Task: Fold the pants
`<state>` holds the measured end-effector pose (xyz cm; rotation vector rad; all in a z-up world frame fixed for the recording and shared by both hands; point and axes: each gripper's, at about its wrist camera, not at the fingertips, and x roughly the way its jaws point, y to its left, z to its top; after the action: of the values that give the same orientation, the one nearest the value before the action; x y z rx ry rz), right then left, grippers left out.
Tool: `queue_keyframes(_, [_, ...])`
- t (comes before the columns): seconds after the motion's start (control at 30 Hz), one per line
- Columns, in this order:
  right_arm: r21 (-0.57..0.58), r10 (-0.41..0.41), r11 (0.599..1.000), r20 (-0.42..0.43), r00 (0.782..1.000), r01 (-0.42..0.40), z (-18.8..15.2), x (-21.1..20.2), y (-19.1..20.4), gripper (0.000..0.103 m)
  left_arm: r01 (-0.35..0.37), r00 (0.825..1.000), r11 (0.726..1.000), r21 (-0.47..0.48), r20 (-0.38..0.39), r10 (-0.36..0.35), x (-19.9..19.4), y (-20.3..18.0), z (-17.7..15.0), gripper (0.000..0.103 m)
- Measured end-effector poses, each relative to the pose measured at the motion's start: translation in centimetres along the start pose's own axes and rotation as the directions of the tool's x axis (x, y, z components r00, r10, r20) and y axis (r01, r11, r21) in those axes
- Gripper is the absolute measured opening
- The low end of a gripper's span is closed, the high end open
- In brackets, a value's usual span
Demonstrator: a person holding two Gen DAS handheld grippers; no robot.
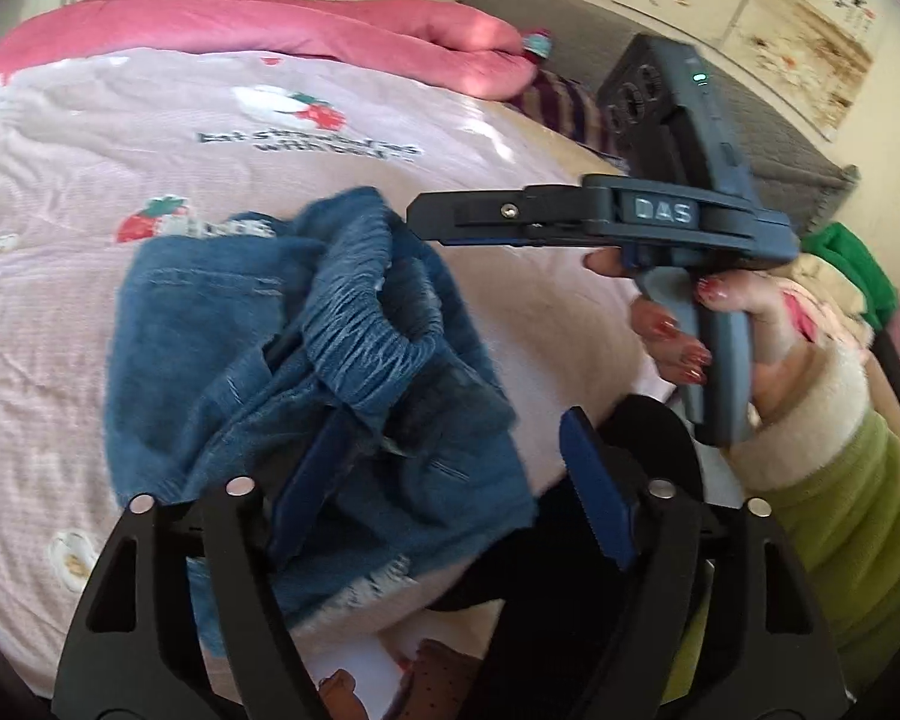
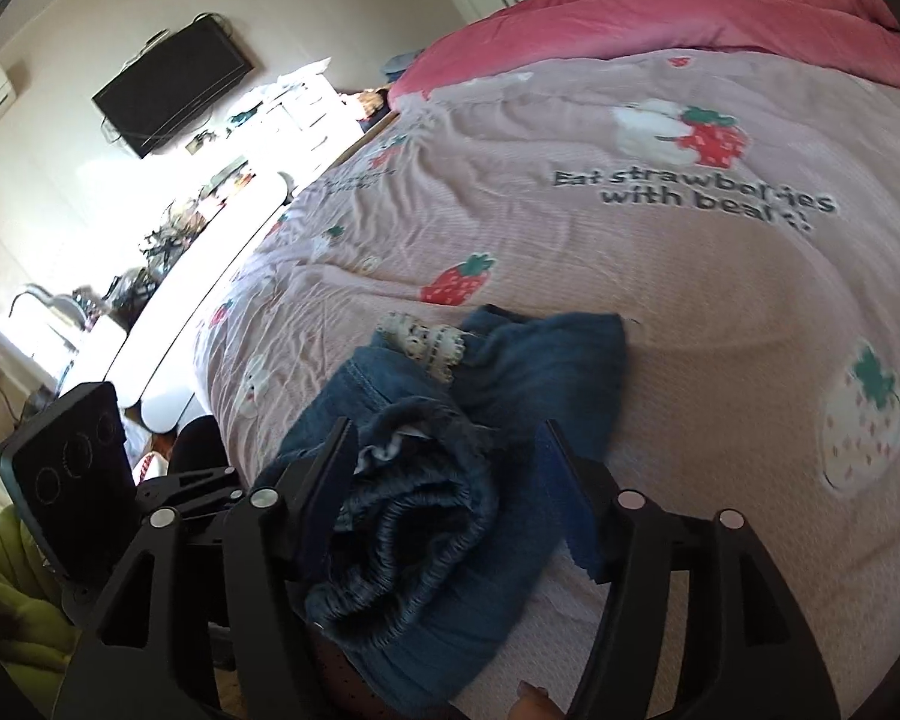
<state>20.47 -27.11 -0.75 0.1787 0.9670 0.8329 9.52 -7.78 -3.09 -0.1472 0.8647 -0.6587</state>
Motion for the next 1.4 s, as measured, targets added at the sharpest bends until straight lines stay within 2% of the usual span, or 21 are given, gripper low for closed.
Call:
queue_keyframes(0.2, [-0.027,-0.064,0.998,0.045,0.997,0.065,-1.6,-2.5,0.6,0.067,0.024,0.999,0.999,-0.023,0.041,-0.023,-4.1,1.0,-0.1,0.08])
queue_keyframes(0.27, [-0.081,-0.067,0.994,0.067,0.995,0.072,-2.0,-3.3,2.4,0.068,-0.049,0.996,0.999,-0.021,0.075,0.051,-5.6,2.0,0.6,0.084])
queue_keyframes(0.33, [-0.146,-0.063,0.986,0.079,0.995,0.074,-2.3,-3.7,4.6,0.069,-0.152,0.985,0.987,-0.043,0.074,0.155,-6.2,3.7,1.8,0.088])
queue_keyframes(0.4, [-0.214,-0.052,0.974,0.082,0.995,0.068,-2.6,-3.7,6.7,0.072,-0.174,0.983,0.982,-0.078,0.047,0.178,-6.2,5.4,3.0,0.089])
queue_keyframes(0.47, [-0.293,-0.05,0.954,0.069,0.996,0.068,-3.0,-3.3,9.4,0.073,-0.185,0.982,0.978,-0.096,0.025,0.188,-5.8,7.0,4.4,0.089])
queue_keyframes(0.53, [-0.37,-0.069,0.925,0.058,0.996,0.086,-3.4,-2.7,11.6,0.073,-0.232,0.973,0.968,-0.094,0.0,0.233,-4.9,8.1,5.7,0.089])
queue_keyframes(0.63, [-0.502,-0.139,0.853,0.048,0.989,0.144,-4.0,-1.1,14.2,0.073,-0.201,0.979,0.975,-0.098,-0.037,0.199,-3.8,9.0,6.9,0.089])
queue_keyframes(0.67, [-0.52,-0.153,0.841,0.036,0.988,0.15,-4.1,-0.6,14.5,0.073,-0.192,0.981,0.976,-0.098,-0.057,0.187,-3.2,9.2,7.2,0.088])
queue_keyframes(0.73, [-0.551,-0.204,0.817,0.0,0.979,0.17,-4.0,1.1,14.6,0.062,-0.185,0.98,0.978,-0.095,-0.087,0.177,-1.9,9.3,7.7,0.078])
queue_keyframes(0.77, [-0.558,-0.226,0.81,-0.018,0.974,0.178,-4.0,1.8,14.5,0.042,-0.179,0.981,0.979,-0.1,-0.098,0.169,-1.4,9.4,7.7,0.075])
queue_keyframes(0.8, [-0.562,-0.237,0.808,-0.033,0.971,0.178,-3.9,2.4,14.3,0.028,-0.165,0.982,0.98,-0.109,-0.109,0.153,-0.7,9.6,7.8,0.071])
queue_keyframes(0.83, [-0.563,-0.243,0.809,-0.053,0.969,0.172,-3.9,3.0,14.0,0.022,-0.149,0.983,0.982,-0.118,-0.125,0.134,0.1,9.7,7.8,0.069])
queue_keyframes(0.87, [-0.557,-0.238,0.816,-0.077,0.968,0.157,-4.0,3.4,13.7,0.007,-0.143,0.983,0.982,-0.123,-0.135,0.126,0.8,9.7,7.8,0.063])
queue_keyframes(0.93, [-0.538,-0.206,0.835,-0.11,0.972,0.116,-4.4,3.0,13.0,0.006,-0.147,0.979,0.983,-0.107,-0.157,0.129,1.9,9.6,7.7,0.054])
queue_keyframes(1.03, [-0.548,-0.225,0.827,-0.114,0.968,0.128,-5.5,1.4,11.8,0.005,-0.177,0.971,0.981,-0.083,-0.177,0.16,3.2,9.8,7.6,0.053])
queue_keyframes(1.17, [-0.514,-0.292,0.84,-0.154,0.944,0.176,-7.6,1.1,9.3,0.005,-0.173,0.971,0.981,-0.081,-0.182,0.156,4.1,10.0,7.5,0.053])
queue_keyframes(1.23, [-0.518,-0.328,0.831,-0.163,0.931,0.202,-8.6,1.3,9.5,0.006,-0.182,0.969,0.981,-0.069,-0.18,0.167,4.3,9.8,7.4,0.053])
queue_keyframes(1.27, [-0.524,-0.321,0.828,-0.152,0.935,0.2,-8.8,0.9,9.9,0.007,-0.19,0.968,0.98,-0.057,-0.181,0.177,4.4,9.7,7.4,0.053])
queue_keyframes(1.3, [-0.53,-0.301,0.826,-0.131,0.944,0.19,-8.8,0.3,10.6,0.012,-0.197,0.966,0.979,-0.046,-0.181,0.186,4.4,9.5,7.4,0.053])
queue_keyframes(1.33, [-0.547,-0.275,0.816,-0.081,0.958,0.188,-8.7,-0.7,12.0,0.017,-0.201,0.965,0.979,-0.04,-0.182,0.191,4.5,9.5,7.4,0.053])
queue_keyframes(1.4, [-0.589,-0.216,0.79,-0.007,0.976,0.17,-8.4,-1.9,14.7,0.034,-0.195,0.966,0.98,-0.039,-0.183,0.185,4.5,9.5,7.4,0.054])
